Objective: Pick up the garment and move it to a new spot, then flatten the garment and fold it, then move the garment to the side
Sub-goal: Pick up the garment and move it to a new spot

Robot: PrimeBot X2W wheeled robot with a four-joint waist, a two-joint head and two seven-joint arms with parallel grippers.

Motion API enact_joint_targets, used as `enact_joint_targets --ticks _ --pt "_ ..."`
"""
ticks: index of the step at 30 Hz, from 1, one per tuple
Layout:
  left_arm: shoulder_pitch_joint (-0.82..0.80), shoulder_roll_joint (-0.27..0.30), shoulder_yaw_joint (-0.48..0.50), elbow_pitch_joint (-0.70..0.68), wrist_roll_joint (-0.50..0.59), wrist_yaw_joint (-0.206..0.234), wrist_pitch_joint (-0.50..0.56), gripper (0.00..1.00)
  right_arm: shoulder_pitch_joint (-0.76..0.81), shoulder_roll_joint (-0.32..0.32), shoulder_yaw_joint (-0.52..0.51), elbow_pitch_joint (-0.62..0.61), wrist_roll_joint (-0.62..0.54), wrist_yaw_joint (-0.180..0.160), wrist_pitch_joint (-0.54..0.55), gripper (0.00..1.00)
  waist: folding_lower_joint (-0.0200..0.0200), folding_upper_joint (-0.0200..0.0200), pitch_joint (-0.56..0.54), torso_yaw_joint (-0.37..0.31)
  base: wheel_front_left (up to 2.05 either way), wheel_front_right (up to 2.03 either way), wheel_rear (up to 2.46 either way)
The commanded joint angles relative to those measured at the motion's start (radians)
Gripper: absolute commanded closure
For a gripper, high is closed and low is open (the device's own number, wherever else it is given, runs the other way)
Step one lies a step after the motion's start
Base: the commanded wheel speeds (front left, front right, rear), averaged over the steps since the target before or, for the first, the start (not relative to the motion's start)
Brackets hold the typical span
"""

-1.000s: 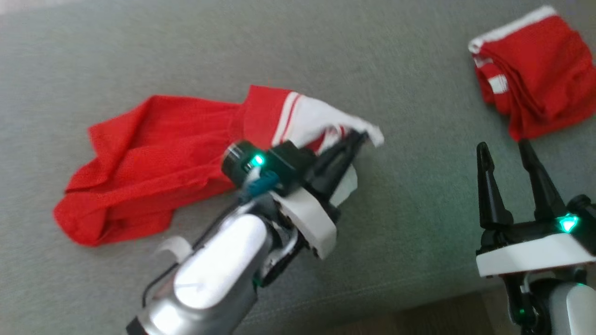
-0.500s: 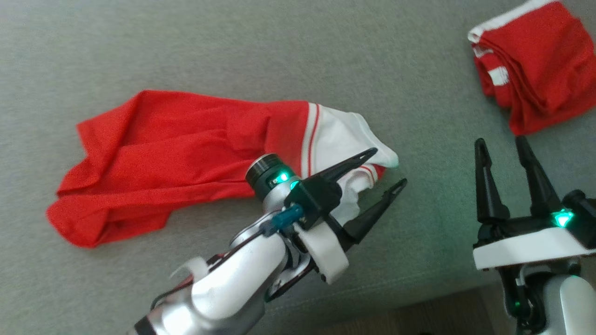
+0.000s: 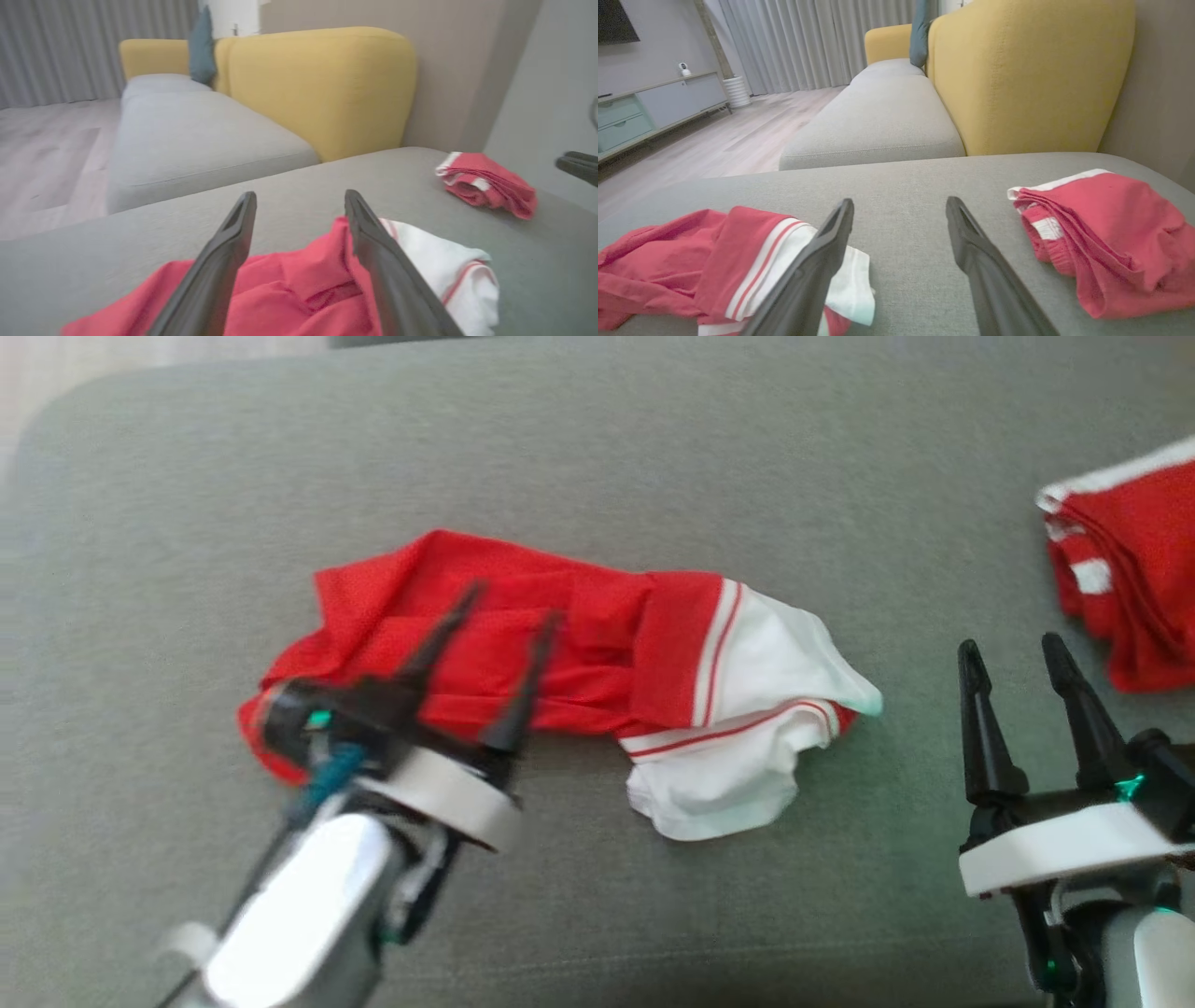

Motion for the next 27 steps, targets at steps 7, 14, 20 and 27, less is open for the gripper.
enact_joint_targets --ticks 7,14,20,27 --pt "0.047 0.079 0.209 -0.030 -0.060 0.048 -0.013 0.00 -0.002 -0.006 0.021 -0.045 -0.021 0.004 0.028 0.00 0.0001 -0.0001 -0.051 0.077 0.00 0.00 0.00" --pt "0.181 0.109 0.358 -0.013 -0.088 0.022 -0.013 0.00 0.031 -0.006 0.023 -0.027 -0.029 0.004 0.046 0.00 0.0001 -0.0001 -0.103 0.102 0.00 0.00 0.00" --pt "0.247 0.111 0.366 -0.017 -0.072 0.003 -0.013 0.00 0.073 -0.006 0.029 -0.022 -0.028 0.004 0.057 0.00 0.0001 -0.0001 -0.140 0.097 0.00 0.00 0.00" --pt "0.296 0.113 0.348 -0.030 -0.065 0.006 -0.011 0.00 0.110 -0.006 0.031 -0.028 -0.018 0.004 0.066 0.00 0.0001 -0.0001 -0.176 0.089 0.00 0.00 0.00"
